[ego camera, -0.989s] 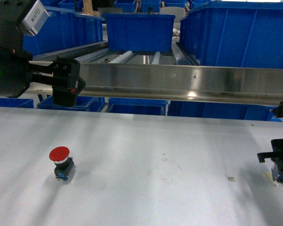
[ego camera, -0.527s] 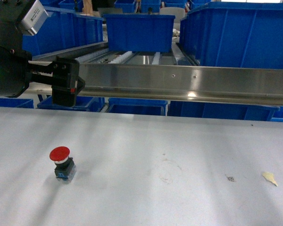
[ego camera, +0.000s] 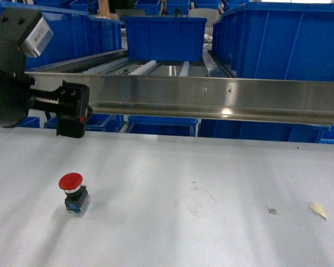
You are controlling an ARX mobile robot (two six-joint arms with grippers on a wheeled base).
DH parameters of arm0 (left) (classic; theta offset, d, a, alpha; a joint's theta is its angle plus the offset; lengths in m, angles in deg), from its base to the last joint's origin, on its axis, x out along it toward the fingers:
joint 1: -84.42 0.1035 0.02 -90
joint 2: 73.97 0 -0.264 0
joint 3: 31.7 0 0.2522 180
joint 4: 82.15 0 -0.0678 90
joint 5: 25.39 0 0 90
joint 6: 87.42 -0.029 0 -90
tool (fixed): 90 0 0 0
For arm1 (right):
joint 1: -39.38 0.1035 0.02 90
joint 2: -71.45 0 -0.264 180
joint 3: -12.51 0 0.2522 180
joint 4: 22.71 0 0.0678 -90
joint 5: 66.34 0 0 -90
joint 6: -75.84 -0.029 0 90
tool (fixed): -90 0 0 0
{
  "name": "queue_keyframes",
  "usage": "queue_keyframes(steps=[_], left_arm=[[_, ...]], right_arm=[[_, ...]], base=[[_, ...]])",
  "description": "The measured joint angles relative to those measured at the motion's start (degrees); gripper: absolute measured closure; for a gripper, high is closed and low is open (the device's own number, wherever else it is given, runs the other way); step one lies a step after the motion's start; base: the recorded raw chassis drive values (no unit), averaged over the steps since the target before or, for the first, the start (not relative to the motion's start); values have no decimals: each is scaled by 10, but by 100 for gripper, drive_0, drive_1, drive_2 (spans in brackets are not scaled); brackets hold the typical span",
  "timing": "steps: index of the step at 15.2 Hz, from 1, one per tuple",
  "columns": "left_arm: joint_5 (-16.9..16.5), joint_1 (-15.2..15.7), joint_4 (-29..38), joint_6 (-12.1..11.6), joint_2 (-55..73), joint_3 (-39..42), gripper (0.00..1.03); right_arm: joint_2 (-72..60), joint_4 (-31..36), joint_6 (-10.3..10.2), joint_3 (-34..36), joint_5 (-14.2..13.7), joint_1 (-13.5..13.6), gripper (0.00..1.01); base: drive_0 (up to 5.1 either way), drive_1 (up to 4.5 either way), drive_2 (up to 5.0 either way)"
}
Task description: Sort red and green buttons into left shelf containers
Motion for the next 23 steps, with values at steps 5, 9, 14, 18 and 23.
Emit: queue_keyframes(steps=[5, 9, 14, 18, 23], left_arm=[[24, 6, -54, 82, 73, -2, 5], [53, -27, -33, 81, 178, -43, 5], [72, -39, -50, 87, 223, -78, 5], [64, -30, -24, 97, 234, -56, 5], [32, 10, 70, 95, 278, -28, 5]], right_arm=[[0, 0, 0, 0, 0, 0, 73], [0, 0, 0, 0, 0, 0, 73], [0, 0, 0, 0, 0, 0, 73], [0, 0, 0, 0, 0, 0, 73], [0, 0, 0, 0, 0, 0, 73]], base=[[0, 0, 0], [0, 0, 0], [0, 0, 0], [0, 0, 0], [0, 0, 0]])
